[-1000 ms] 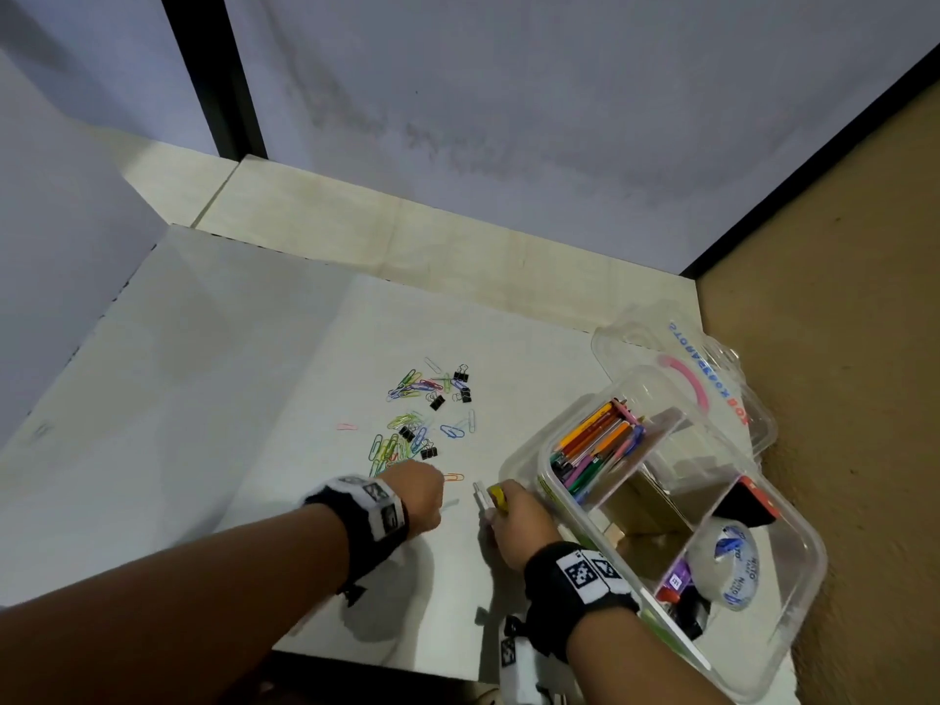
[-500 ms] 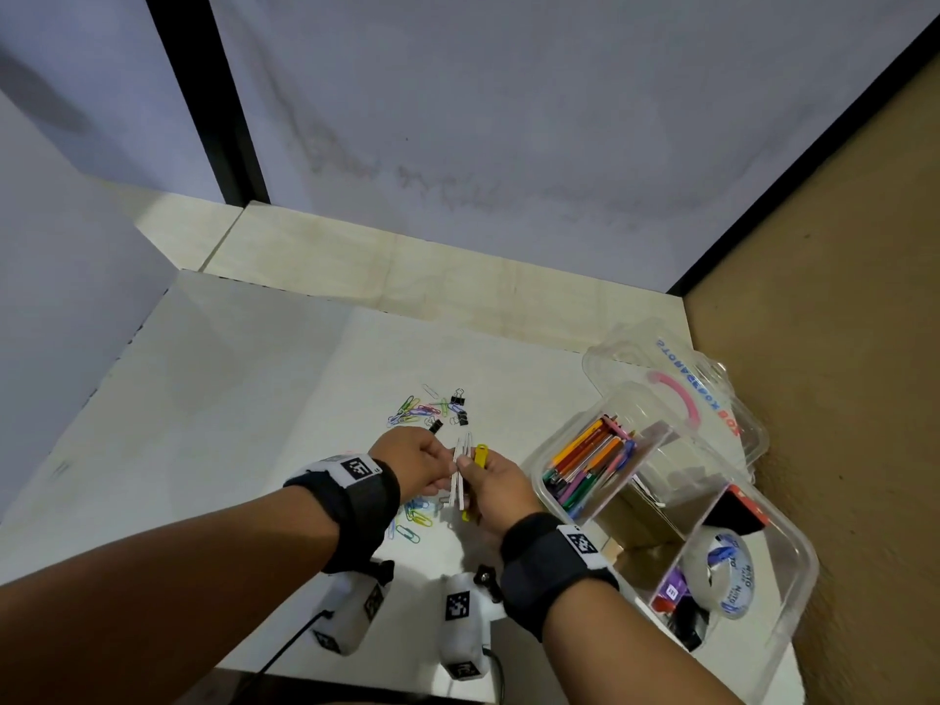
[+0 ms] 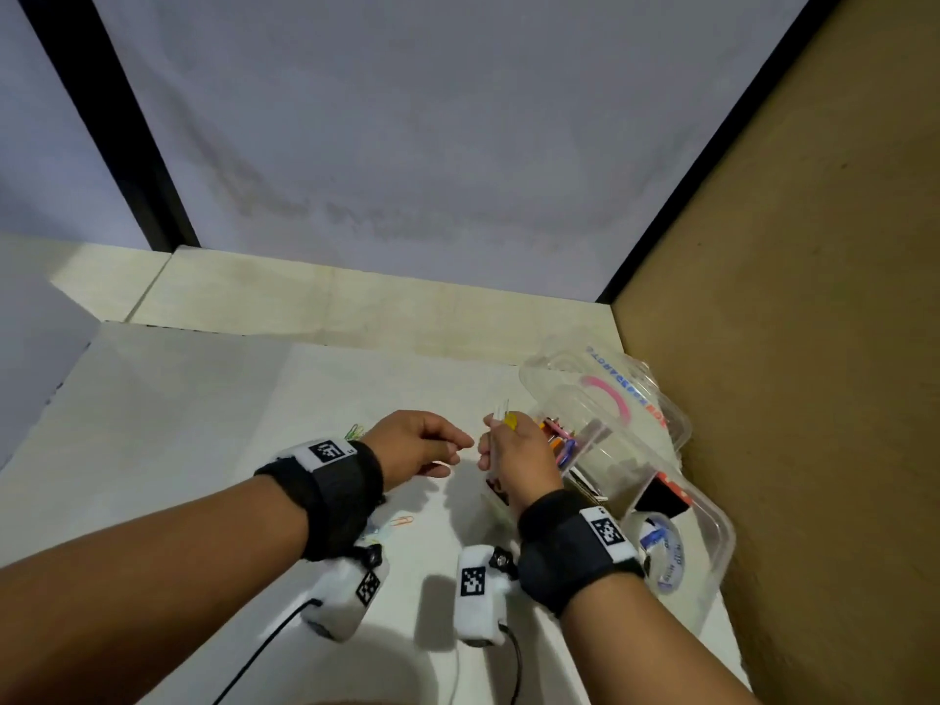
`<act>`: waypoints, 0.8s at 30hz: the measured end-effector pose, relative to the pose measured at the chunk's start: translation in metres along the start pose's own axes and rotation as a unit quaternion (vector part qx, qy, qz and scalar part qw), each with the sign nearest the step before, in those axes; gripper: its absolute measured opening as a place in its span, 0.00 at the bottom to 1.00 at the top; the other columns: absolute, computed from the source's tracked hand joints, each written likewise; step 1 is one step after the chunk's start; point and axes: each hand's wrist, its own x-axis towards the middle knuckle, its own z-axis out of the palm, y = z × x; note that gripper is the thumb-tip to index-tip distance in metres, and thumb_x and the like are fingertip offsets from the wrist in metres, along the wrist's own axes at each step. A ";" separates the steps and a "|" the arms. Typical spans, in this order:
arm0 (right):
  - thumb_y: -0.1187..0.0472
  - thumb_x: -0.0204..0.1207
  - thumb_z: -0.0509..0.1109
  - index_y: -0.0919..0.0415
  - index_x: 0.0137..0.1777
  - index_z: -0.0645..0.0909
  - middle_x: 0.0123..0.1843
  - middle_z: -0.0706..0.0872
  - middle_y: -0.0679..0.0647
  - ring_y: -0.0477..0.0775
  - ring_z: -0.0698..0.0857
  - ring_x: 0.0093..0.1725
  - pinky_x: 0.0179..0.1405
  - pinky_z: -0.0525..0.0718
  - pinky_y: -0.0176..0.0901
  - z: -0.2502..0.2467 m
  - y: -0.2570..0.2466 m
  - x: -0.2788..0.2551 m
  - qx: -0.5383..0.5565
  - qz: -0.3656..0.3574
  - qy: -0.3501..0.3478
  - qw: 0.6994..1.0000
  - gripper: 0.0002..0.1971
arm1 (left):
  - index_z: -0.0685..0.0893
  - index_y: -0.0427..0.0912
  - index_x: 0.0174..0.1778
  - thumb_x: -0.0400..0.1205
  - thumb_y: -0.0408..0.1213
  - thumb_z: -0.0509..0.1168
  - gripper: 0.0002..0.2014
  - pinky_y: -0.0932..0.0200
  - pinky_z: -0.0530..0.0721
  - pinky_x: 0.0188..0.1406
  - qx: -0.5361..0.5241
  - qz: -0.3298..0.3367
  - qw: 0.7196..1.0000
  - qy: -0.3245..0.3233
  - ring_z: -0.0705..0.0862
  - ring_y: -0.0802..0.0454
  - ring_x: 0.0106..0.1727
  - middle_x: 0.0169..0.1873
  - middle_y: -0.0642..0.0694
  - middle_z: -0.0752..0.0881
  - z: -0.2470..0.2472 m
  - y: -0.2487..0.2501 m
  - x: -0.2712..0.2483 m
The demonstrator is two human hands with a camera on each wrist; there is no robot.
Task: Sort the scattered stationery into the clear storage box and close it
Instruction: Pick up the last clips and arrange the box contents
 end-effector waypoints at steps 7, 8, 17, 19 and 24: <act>0.66 0.83 0.59 0.70 0.62 0.79 0.61 0.83 0.65 0.63 0.81 0.62 0.53 0.75 0.45 -0.100 -0.005 0.011 -0.436 0.110 0.019 0.893 0.13 | 0.78 0.54 0.70 0.83 0.34 0.61 0.20 0.60 0.68 0.74 0.452 0.098 0.883 -0.076 0.72 0.53 0.74 0.72 0.52 0.75 0.023 -0.013 0.008; 0.65 0.83 0.60 0.71 0.64 0.78 0.65 0.82 0.65 0.63 0.80 0.66 0.59 0.76 0.45 -0.105 -0.006 0.011 -0.506 0.132 -0.005 0.852 0.14 | 0.76 0.53 0.72 0.83 0.33 0.60 0.21 0.60 0.64 0.76 0.466 0.107 0.874 -0.082 0.70 0.53 0.76 0.74 0.52 0.73 0.023 -0.014 0.008; 0.59 0.84 0.59 0.64 0.67 0.78 0.68 0.81 0.62 0.61 0.80 0.66 0.66 0.75 0.47 -0.102 -0.013 0.034 -0.558 0.129 -0.034 0.819 0.16 | 0.70 0.57 0.77 0.84 0.32 0.57 0.26 0.61 0.61 0.77 0.471 0.114 0.870 -0.095 0.65 0.53 0.80 0.79 0.54 0.67 0.019 -0.021 0.007; 0.59 0.82 0.62 0.64 0.61 0.81 0.63 0.84 0.62 0.61 0.82 0.62 0.63 0.78 0.47 -0.099 -0.016 0.038 -0.564 0.120 -0.028 0.817 0.13 | 0.68 0.62 0.76 0.84 0.32 0.57 0.26 0.62 0.65 0.74 0.449 0.104 0.883 -0.089 0.69 0.53 0.78 0.78 0.53 0.70 0.016 -0.025 0.004; 0.60 0.79 0.64 0.63 0.36 0.77 0.43 0.81 0.59 0.61 0.81 0.47 0.45 0.73 0.42 -0.082 -0.031 0.041 -0.538 0.065 0.011 0.840 0.11 | 0.71 0.57 0.75 0.85 0.32 0.56 0.23 0.63 0.71 0.65 0.422 0.071 0.902 -0.055 0.78 0.55 0.69 0.71 0.52 0.76 0.001 -0.039 -0.004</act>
